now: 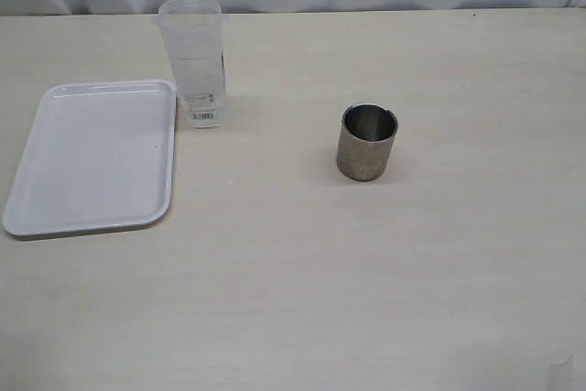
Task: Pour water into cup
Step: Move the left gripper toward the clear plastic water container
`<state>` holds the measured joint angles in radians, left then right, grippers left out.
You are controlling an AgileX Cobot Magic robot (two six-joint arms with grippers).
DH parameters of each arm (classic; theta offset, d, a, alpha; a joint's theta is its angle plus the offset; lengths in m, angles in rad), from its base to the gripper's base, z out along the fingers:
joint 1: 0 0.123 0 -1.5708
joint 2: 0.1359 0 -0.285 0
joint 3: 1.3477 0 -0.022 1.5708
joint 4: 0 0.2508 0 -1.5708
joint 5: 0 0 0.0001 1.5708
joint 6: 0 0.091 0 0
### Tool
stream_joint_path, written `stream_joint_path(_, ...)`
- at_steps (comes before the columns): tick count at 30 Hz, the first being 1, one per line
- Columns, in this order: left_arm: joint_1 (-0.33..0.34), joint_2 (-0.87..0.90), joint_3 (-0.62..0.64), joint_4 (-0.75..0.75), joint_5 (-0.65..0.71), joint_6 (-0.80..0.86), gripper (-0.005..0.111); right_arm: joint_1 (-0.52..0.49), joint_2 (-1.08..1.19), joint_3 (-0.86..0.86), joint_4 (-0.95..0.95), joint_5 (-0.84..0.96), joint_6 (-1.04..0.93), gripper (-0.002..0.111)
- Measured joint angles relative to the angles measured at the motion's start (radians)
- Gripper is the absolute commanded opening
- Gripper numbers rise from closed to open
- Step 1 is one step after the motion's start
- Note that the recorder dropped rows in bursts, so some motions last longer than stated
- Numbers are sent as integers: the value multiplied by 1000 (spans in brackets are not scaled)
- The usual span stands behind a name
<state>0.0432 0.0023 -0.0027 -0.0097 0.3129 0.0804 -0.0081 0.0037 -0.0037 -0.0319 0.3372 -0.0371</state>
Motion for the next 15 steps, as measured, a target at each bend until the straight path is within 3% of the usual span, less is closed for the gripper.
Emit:
stream_joint_path(6, 0, 0, 0, 32, -31, 0, 0, 0, 0, 0, -2, 0, 0, 4)
stream_joint_path(15, 0, 0, 0, -104, -301, 0, 0, 0, 0, 2, -2, -98, -7, 4)
